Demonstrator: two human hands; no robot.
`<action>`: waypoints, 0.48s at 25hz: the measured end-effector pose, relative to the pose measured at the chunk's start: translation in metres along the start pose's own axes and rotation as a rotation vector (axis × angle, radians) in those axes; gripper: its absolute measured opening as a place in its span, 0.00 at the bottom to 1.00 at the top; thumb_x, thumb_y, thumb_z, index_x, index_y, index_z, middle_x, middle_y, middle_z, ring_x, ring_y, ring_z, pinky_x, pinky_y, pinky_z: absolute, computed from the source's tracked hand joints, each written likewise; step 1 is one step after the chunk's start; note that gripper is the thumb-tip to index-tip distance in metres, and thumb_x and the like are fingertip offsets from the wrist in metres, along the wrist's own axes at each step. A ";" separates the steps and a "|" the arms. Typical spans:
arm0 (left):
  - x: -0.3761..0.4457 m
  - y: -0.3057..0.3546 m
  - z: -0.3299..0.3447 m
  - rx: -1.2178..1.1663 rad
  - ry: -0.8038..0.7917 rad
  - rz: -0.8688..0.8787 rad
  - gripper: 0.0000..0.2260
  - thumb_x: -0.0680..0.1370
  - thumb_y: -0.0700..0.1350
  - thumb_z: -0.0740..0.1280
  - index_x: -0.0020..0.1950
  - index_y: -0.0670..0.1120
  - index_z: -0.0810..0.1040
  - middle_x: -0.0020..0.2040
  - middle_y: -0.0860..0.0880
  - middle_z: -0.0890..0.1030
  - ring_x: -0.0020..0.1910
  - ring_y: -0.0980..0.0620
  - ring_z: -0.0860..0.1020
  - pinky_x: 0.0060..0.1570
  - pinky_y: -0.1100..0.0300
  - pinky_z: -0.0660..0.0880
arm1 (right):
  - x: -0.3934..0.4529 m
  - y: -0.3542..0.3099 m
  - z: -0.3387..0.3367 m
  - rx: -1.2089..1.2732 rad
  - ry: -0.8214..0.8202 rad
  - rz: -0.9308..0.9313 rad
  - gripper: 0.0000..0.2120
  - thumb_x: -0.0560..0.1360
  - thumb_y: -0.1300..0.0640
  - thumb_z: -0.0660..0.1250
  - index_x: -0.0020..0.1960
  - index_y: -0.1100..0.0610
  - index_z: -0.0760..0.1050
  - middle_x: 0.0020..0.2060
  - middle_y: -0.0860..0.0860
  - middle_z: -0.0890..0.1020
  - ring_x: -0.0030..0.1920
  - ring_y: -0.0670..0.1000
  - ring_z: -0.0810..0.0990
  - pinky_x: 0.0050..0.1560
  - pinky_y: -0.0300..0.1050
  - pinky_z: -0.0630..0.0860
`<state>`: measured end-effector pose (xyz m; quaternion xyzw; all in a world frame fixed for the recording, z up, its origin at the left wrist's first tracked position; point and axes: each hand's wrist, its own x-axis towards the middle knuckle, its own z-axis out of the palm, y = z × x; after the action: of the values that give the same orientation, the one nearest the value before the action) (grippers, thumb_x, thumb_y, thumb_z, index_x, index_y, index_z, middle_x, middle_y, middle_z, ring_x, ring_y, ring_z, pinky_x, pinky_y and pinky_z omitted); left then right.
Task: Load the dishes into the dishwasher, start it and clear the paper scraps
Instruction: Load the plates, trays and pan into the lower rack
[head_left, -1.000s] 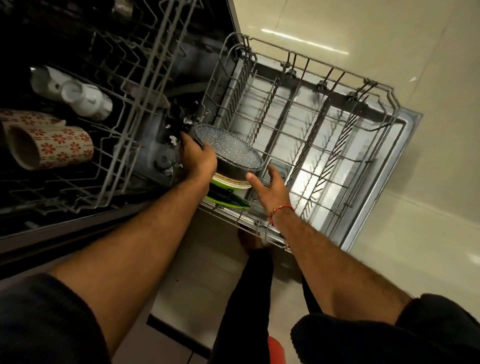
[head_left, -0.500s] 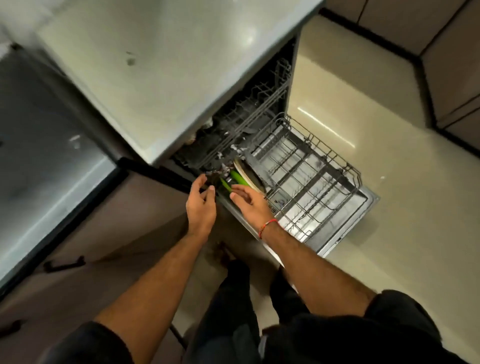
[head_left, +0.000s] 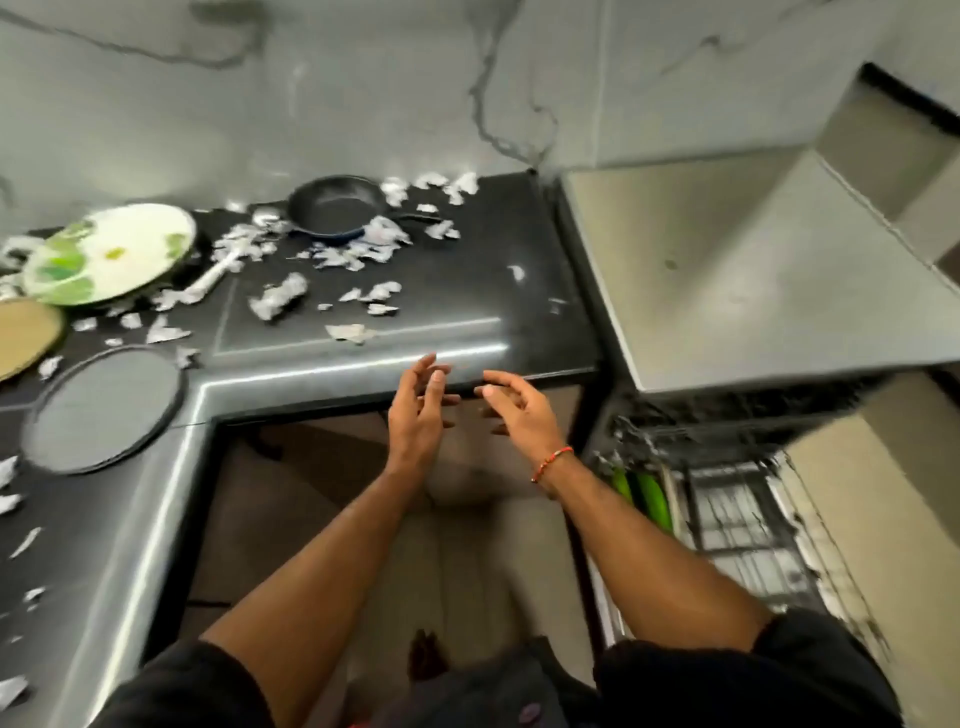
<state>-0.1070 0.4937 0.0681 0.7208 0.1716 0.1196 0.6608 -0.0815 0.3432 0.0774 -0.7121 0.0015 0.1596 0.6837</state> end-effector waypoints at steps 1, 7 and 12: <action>0.009 0.002 -0.031 -0.007 0.034 0.002 0.13 0.85 0.47 0.62 0.70 0.51 0.72 0.61 0.51 0.82 0.45 0.50 0.85 0.38 0.54 0.79 | 0.010 -0.011 0.032 0.027 -0.035 -0.001 0.09 0.79 0.58 0.66 0.59 0.52 0.78 0.51 0.58 0.84 0.46 0.50 0.81 0.48 0.47 0.78; 0.044 0.008 -0.191 -0.006 0.270 -0.012 0.15 0.84 0.51 0.61 0.71 0.54 0.71 0.61 0.53 0.81 0.49 0.50 0.85 0.39 0.55 0.80 | 0.049 -0.052 0.194 0.046 -0.274 -0.016 0.07 0.80 0.55 0.65 0.58 0.47 0.77 0.51 0.49 0.85 0.46 0.50 0.84 0.48 0.52 0.78; 0.052 -0.011 -0.284 -0.074 0.559 -0.069 0.10 0.84 0.50 0.61 0.66 0.56 0.73 0.59 0.53 0.81 0.46 0.51 0.84 0.37 0.57 0.79 | 0.072 -0.053 0.288 -0.012 -0.446 -0.004 0.09 0.79 0.53 0.66 0.60 0.48 0.77 0.54 0.51 0.84 0.50 0.53 0.84 0.49 0.53 0.79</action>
<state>-0.1738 0.7746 0.0823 0.6288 0.3673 0.2973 0.6175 -0.0662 0.6433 0.1086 -0.6631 -0.1524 0.3118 0.6632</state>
